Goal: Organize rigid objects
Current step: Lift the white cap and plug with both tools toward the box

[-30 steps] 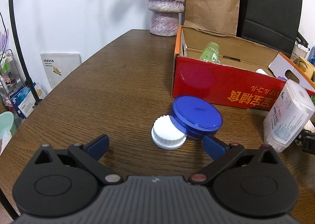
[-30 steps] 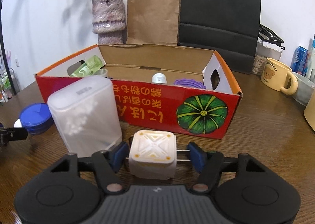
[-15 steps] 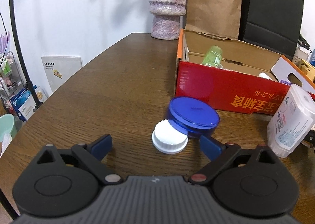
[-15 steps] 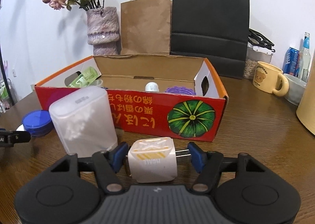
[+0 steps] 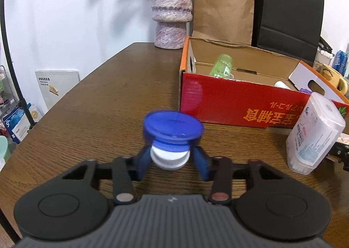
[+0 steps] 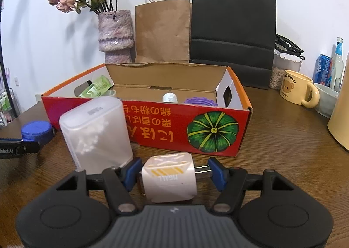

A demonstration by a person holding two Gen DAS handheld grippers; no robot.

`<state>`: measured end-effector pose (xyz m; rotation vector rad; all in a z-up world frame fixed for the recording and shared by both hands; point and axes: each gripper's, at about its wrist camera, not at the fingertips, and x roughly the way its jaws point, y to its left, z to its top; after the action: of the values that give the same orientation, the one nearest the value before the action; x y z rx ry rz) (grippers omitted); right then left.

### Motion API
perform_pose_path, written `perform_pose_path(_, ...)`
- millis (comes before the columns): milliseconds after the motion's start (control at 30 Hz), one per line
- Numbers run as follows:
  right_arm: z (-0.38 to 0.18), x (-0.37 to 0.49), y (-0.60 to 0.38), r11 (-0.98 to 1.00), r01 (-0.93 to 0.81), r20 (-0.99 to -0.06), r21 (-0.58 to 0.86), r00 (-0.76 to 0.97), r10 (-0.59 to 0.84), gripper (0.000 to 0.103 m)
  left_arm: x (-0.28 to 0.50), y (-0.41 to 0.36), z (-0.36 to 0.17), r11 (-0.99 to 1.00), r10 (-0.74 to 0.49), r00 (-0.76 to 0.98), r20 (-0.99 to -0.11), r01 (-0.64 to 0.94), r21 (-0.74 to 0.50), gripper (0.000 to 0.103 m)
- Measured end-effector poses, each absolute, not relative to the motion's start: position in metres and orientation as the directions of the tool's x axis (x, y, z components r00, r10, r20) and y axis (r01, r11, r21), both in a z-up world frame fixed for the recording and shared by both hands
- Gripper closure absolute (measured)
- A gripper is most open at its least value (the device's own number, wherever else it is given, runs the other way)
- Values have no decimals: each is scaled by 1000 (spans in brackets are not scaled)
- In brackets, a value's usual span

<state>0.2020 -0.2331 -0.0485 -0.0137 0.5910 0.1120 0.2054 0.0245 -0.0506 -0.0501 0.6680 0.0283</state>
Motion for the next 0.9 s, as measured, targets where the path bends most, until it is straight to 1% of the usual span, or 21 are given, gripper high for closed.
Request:
perform_pose_path(500, -46, 194, -236, 994, -107, -539, 32, 836, 107, 38, 187, 22, -44, 1000, -10, 815, -580, -7, -27, 66)
perform_pose_path(900, -44, 181, -237, 993, -108, -517, 38, 848, 112, 38, 154, 13, -34, 999, -35, 841, -539, 19, -35, 67)
